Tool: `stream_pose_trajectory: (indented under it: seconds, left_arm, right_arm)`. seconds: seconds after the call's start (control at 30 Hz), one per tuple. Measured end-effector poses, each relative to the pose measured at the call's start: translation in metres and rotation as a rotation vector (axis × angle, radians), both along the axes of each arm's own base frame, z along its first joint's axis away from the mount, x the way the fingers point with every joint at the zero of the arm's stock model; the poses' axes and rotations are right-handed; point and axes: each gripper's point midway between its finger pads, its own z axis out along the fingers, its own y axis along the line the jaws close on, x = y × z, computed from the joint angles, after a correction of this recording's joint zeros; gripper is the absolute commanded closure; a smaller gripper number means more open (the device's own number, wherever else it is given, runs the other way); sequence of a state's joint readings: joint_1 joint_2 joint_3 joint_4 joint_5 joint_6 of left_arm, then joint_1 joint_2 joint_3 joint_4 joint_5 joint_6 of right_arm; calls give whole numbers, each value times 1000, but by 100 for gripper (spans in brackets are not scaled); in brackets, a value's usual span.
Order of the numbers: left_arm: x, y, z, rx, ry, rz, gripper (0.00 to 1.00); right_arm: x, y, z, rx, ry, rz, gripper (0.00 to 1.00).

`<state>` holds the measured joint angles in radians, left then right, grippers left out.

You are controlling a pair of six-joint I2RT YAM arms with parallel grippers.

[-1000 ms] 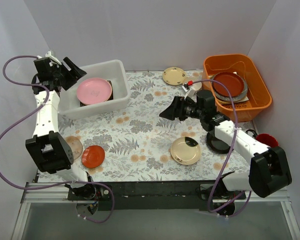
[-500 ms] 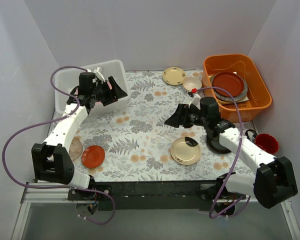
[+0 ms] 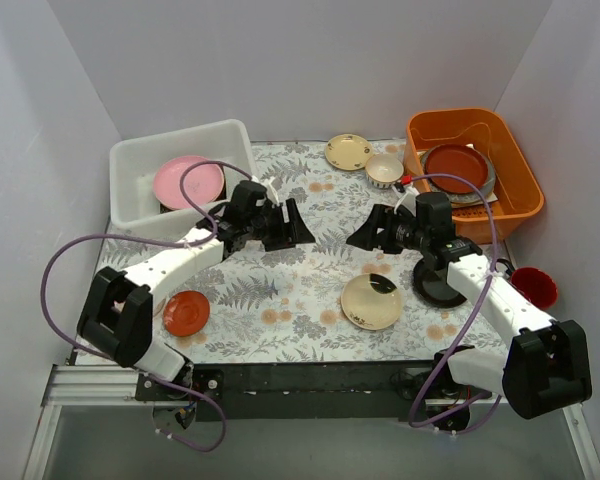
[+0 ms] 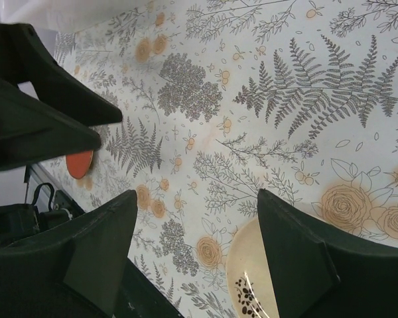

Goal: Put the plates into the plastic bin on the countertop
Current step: Pick up the plate at the center of the board.

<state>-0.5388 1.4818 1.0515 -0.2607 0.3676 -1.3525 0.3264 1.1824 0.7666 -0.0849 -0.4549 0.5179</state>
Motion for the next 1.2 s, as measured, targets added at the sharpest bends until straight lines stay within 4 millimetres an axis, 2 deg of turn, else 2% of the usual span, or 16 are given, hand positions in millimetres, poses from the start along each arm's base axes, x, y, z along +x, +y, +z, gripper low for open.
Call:
stream_pose_trajectory:
  seconds: [0.2, 0.33, 0.47, 0.6, 0.77, 1.03, 1.13, 1.2]
  left_arm:
    - [-35, -44, -50, 44, 98, -89, 38]
    - [-55, -63, -74, 67, 143, -136, 40]
    - [-71, -75, -94, 80, 171, -171, 41]
    - [-82, -77, -110, 92, 194, -184, 43]
    - [-94, -79, -121, 96, 221, -194, 43]
    - [-112, -106, -125, 44, 232, -251, 48]
    - [-115, -112, -126, 26, 239, -263, 52]
    - [-116, -114, -127, 19, 243, -264, 60]
  right_arm:
    - [0, -6, -1, -6, 7, -13, 19]
    - [1, -10, 0, -6, 8, -20, 19]
    - [3, -13, -1, -7, 6, -22, 19]
    - [4, -16, -1, -7, 7, -28, 19]
    - [5, -19, -1, -5, 9, -32, 19]
    - [4, -20, 0, 2, 12, -28, 19]
    - [4, -21, 1, 3, 9, -31, 19]
    - [4, -22, 3, 5, 4, -32, 19]
